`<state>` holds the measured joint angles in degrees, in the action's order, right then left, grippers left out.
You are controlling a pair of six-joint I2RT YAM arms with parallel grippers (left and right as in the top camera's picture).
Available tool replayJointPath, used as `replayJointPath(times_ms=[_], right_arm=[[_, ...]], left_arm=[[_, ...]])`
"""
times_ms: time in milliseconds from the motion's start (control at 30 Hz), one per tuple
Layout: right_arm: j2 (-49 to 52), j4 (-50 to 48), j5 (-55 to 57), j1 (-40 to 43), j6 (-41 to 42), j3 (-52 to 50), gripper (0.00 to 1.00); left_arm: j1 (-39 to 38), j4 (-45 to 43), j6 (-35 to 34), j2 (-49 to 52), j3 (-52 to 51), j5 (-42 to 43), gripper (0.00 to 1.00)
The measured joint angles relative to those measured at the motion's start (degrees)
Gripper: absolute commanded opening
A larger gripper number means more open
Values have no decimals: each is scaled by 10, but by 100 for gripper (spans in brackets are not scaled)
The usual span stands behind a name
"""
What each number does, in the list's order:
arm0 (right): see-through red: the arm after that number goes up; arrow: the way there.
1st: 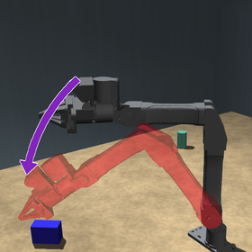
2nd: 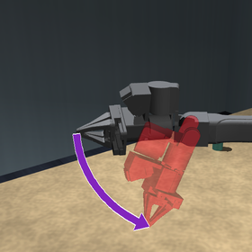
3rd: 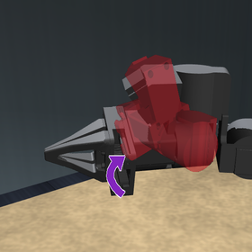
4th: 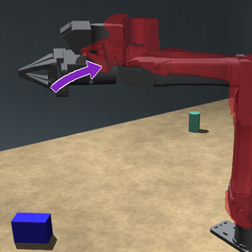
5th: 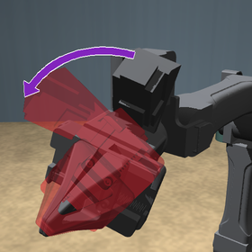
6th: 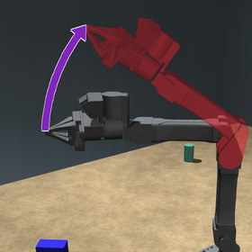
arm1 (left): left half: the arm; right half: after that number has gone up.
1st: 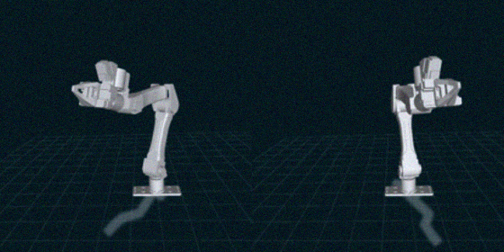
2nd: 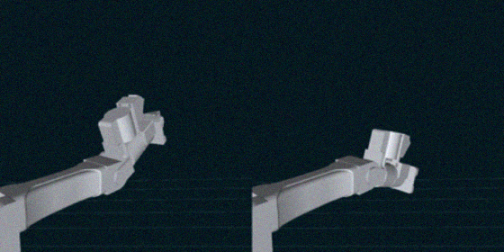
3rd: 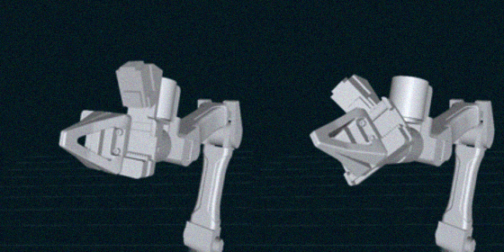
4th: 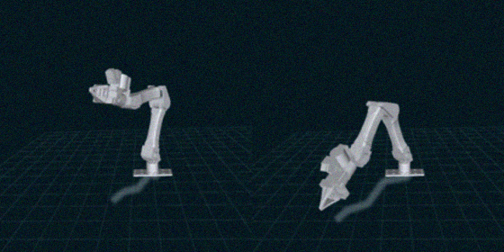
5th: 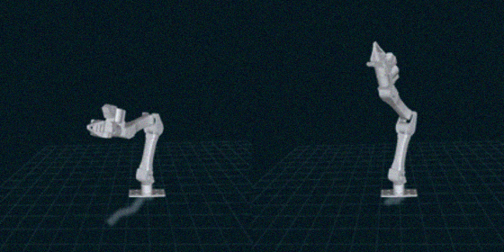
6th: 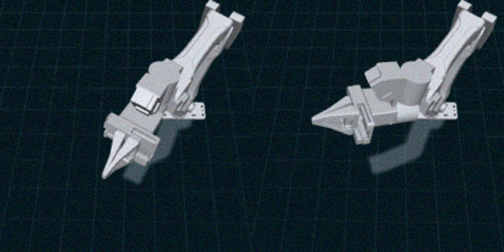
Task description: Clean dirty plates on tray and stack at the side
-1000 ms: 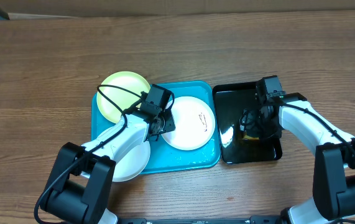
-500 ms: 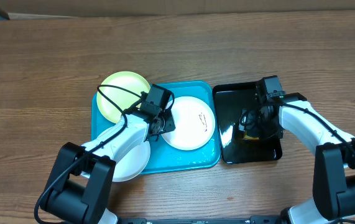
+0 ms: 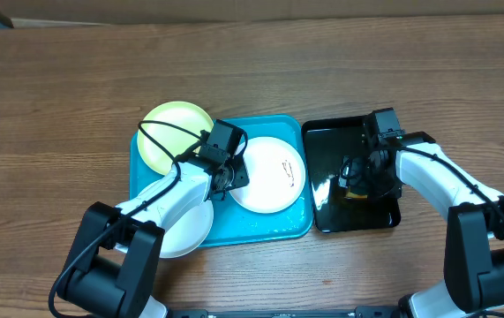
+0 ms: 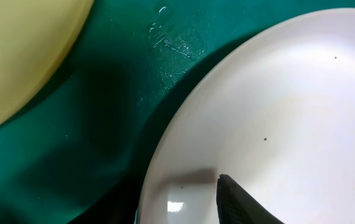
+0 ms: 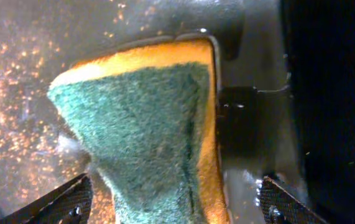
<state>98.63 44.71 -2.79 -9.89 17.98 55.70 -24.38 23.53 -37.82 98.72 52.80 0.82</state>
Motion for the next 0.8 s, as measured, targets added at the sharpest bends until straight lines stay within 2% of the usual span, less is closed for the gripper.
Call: replayJointPath(times_ms=[233,300,433,567,633,667,700,733,767,800], right_arm=[[0,16,-9,0,0,0,81],[0,18,-9,0,-1,0,72],[0,18,-12,0,-3,0,47],[0,18,-14,0,-1,0,31],[0,18,-15,0,0,0,32],[0,18,-14,0,0,0,39],[0,18,-14,0,1,0,55],[0,18,-15,0,2,0,66],[0,17,-15,0,2,0,72],[0,18,-14,0,1,0,73]], left_arm=[[0,0,0,0,0,0,43],[0,0,0,0,0,0,44],[0,0,0,0,0,0,44],[0,0,0,0,0,0,44],[0,0,0,0,0,0,44],[0,0,0,0,0,0,44],[0,0,0,0,0,0,44],[0,0,0,0,0,0,45],[0,0,0,0,0,0,47],[0,0,0,0,0,0,47]])
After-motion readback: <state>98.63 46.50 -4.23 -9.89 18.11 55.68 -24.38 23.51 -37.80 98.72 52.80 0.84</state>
